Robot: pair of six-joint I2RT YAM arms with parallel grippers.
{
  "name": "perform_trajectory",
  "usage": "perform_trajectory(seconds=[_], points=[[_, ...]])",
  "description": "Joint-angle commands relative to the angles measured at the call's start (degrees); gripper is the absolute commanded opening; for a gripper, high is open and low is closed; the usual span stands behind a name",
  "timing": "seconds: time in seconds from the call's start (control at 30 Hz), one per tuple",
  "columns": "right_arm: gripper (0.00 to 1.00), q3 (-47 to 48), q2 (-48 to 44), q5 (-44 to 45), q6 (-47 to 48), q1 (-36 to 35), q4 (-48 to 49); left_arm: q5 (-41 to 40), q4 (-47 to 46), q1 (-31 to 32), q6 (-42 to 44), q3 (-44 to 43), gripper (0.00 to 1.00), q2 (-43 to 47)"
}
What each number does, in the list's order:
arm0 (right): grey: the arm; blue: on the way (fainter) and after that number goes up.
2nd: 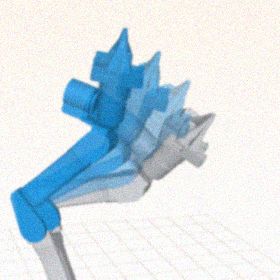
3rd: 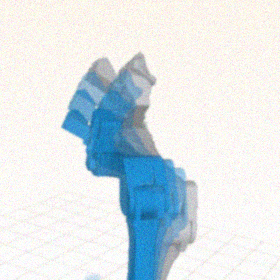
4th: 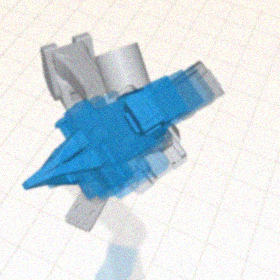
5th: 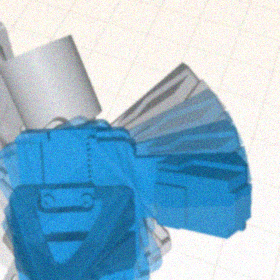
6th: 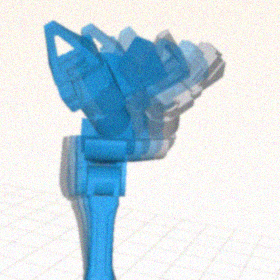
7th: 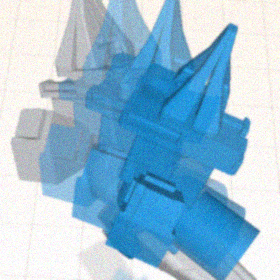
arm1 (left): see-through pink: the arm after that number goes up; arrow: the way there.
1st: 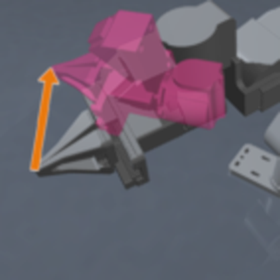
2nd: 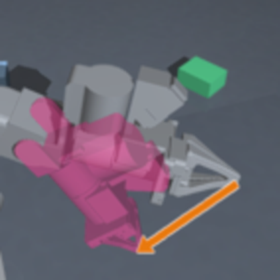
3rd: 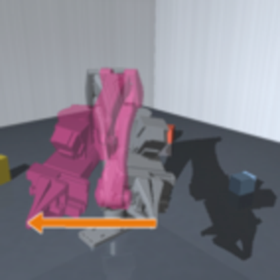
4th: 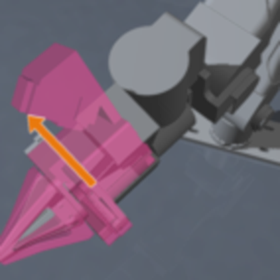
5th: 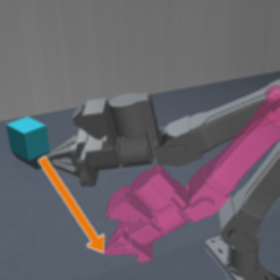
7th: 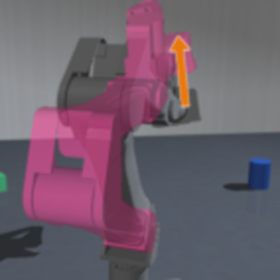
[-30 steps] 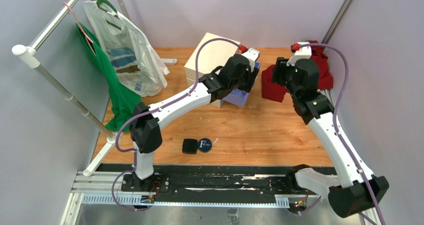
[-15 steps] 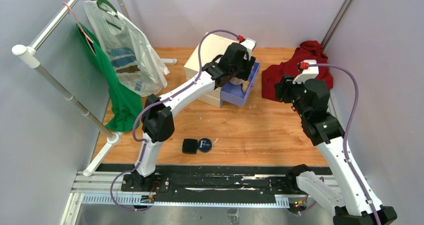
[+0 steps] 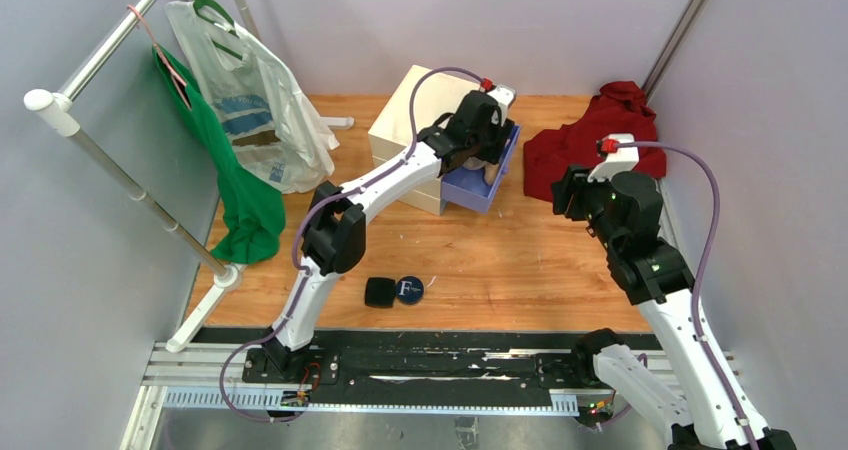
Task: Organize the makeup
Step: Place the makeup in the drawer.
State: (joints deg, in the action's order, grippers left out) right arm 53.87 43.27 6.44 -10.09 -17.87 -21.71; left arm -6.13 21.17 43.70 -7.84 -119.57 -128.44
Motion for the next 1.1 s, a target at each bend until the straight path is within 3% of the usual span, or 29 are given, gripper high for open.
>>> perform_trajectory(seconds=[0.0, 0.07, 0.1, 0.17, 0.2, 0.5, 0.63, 1.07], points=[[0.52, -1.2, -0.9, -0.6, 0.6, -1.1, -1.6, 1.8, -2.9, -0.7, 0.7, -4.2, 0.0, -2.6], [0.52, -1.3, -1.0, -0.7, 0.8, -1.0, -1.8, 2.4, -3.0, -0.9, 0.3, -5.0, 0.04, -3.3], [0.52, -1.3, -1.1, -0.8, 0.8, -1.1, -1.9, 2.6, -3.0, -1.0, 0.2, -5.1, 0.11, -3.6], [0.52, -1.4, -1.1, -0.9, 0.9, -1.0, -2.0, 2.7, -2.9, -1.2, 0.0, -5.2, 0.38, -3.9], [0.52, -1.5, -1.2, -1.0, 0.9, -1.0, -2.0, 2.6, -2.9, -1.3, -0.1, -5.2, 0.45, -3.9], [0.52, -2.6, -1.7, -2.9, 1.0, -1.1, -2.5, 3.6, -4.2, -1.4, 0.9, -5.0, 0.72, -1.6], [0.52, -3.5, -2.4, -3.6, 0.9, -1.3, -2.8, 4.9, -5.2, -1.4, 0.9, -4.7, 0.77, 0.1], [0.51, -7.6, -2.9, -4.3, -0.3, -4.1, -2.7, 9.2, -9.3, 1.0, -0.3, -1.8, 0.77, 10.3]])
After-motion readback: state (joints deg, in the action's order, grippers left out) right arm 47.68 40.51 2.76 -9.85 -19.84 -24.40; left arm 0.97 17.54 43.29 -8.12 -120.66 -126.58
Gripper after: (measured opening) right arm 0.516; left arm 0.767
